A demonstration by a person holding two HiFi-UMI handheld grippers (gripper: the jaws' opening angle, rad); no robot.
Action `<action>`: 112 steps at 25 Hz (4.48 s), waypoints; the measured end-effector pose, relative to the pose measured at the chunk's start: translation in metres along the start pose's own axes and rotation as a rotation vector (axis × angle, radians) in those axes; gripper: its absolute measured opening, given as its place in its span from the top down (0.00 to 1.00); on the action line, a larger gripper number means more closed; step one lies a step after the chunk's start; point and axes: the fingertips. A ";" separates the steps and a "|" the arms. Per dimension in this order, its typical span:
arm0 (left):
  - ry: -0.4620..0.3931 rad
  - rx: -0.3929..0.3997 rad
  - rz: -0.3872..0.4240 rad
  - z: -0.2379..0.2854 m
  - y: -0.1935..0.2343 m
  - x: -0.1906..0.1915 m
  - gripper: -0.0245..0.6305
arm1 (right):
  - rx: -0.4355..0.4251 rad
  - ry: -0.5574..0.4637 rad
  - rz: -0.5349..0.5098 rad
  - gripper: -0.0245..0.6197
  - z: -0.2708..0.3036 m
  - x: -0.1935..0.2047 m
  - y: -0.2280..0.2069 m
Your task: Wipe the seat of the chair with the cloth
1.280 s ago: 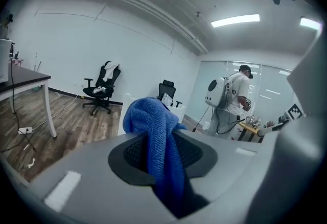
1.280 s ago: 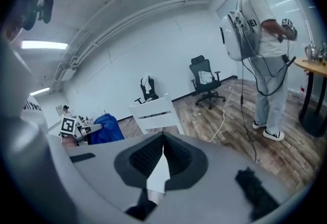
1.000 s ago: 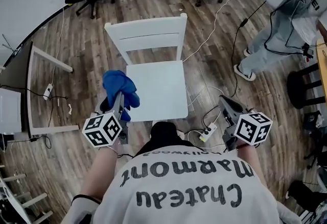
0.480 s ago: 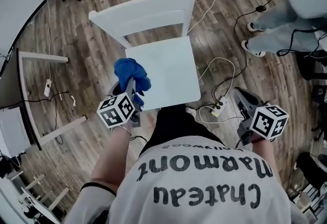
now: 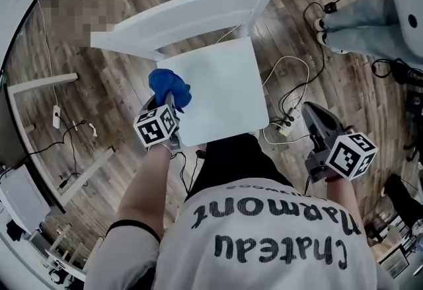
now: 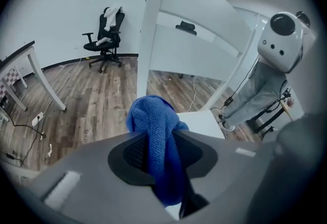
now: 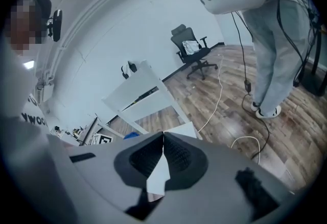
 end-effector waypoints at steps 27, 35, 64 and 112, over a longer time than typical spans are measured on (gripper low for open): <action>0.265 -0.037 0.286 0.164 -0.042 0.018 0.78 | 0.102 0.143 0.213 0.94 0.052 0.075 -0.059; 0.266 0.082 0.373 0.179 -0.115 0.018 0.78 | 0.172 0.073 0.302 0.94 0.027 0.092 -0.089; 0.031 0.382 -0.062 0.130 -0.181 0.011 0.80 | 0.130 0.066 0.268 0.94 -0.002 0.137 -0.080; 0.297 0.434 0.137 0.169 -0.278 0.080 0.80 | 0.280 -0.102 0.502 0.94 -0.078 0.207 -0.129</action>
Point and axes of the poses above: the fingertips, and each gripper's own axes: z forward along the fingers, y to its left, x out of its underside, and after that the axes turned 3 degrees about -x, right-handed
